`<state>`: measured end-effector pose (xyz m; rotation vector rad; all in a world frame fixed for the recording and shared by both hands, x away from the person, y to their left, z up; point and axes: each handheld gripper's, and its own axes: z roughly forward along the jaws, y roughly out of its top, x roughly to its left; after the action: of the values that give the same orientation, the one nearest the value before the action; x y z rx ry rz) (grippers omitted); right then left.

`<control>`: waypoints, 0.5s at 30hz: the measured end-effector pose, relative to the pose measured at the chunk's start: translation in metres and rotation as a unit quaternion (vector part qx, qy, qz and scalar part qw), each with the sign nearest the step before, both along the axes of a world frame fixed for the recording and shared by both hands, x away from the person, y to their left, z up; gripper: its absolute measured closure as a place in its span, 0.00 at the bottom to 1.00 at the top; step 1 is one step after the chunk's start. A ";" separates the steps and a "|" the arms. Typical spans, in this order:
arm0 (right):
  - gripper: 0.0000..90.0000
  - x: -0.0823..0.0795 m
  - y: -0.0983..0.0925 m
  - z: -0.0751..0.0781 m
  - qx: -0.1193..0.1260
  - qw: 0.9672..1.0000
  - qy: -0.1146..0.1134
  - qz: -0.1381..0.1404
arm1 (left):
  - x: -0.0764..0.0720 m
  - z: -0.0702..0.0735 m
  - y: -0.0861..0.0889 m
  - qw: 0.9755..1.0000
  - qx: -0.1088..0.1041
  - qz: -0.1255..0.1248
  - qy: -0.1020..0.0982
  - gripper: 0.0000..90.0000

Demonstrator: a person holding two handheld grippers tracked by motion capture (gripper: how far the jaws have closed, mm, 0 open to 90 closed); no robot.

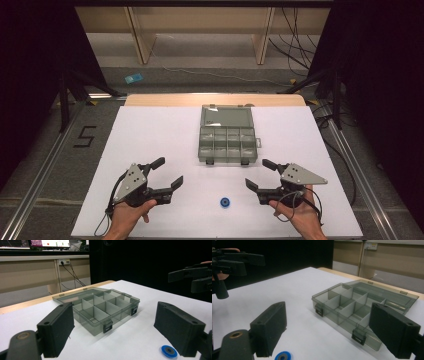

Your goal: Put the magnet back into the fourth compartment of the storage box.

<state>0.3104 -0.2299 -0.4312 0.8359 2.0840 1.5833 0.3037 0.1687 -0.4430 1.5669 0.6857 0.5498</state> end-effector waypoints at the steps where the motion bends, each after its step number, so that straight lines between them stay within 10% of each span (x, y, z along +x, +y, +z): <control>1: 0.18 0.000 0.000 0.000 0.000 1.000 0.004 0.004 | 0.000 0.000 0.000 1.000 0.000 0.000 0.000 0.17; 15: 0.18 -0.001 0.003 0.001 -0.011 1.000 -0.001 0.004 | 0.000 0.000 -0.001 1.000 0.000 -0.001 0.001 0.17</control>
<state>0.3092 -0.2271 -0.4305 0.8200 2.1014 1.5627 0.3034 0.1682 -0.4431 1.5673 0.6856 0.5482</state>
